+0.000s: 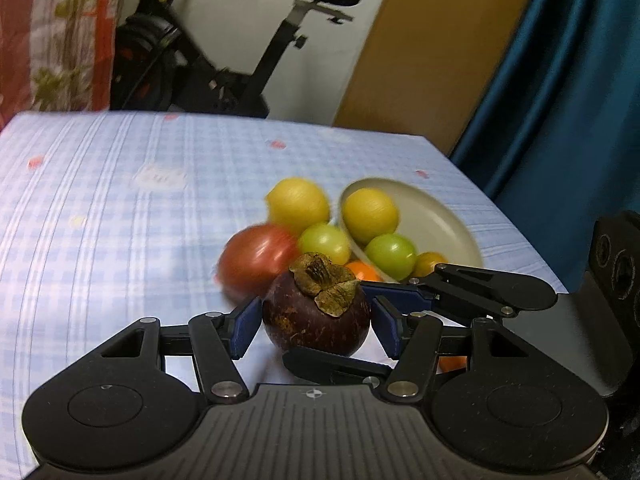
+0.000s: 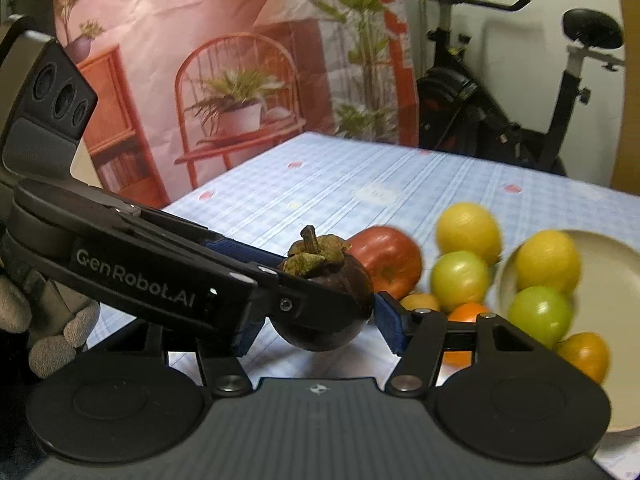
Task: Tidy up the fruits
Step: 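Carry the mangosteen onto the plate and open the left tool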
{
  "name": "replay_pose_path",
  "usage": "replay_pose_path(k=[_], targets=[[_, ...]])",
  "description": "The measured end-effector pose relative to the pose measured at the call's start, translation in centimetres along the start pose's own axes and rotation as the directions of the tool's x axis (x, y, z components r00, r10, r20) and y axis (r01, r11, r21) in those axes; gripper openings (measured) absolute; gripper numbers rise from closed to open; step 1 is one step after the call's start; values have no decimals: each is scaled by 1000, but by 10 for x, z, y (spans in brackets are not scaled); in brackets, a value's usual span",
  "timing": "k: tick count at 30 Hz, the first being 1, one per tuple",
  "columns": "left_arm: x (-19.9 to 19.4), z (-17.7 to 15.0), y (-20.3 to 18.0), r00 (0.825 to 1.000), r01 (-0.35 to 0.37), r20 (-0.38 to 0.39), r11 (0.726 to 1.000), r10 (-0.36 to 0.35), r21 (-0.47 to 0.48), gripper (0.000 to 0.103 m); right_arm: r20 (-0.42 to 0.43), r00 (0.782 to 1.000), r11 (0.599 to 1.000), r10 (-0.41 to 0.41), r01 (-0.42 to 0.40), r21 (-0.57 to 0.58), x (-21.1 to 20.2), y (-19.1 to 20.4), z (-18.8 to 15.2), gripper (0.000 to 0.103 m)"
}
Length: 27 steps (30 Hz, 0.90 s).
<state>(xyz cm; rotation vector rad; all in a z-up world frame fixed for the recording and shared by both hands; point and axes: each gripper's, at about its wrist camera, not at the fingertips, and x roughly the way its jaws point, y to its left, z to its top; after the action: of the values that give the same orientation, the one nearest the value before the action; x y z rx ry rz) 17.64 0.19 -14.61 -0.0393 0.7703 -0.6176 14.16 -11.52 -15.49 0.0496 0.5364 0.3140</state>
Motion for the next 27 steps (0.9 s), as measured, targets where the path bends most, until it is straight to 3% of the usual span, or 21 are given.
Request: replay_pose_path(k=[9,17,27], targets=[[7,43,-56,999,11,40,990,-17,143,63,104,993,998,-57,54,32,-46,-37,20,62],[46,94,-90,994,46,84,973,-67,228,63,160,978,991,-131,133,0,-66,-96,51,62],[126,116,-95,997,74,0,960,-77,270,63,130,975,983,-182,177,47,-41,-162,40,62]])
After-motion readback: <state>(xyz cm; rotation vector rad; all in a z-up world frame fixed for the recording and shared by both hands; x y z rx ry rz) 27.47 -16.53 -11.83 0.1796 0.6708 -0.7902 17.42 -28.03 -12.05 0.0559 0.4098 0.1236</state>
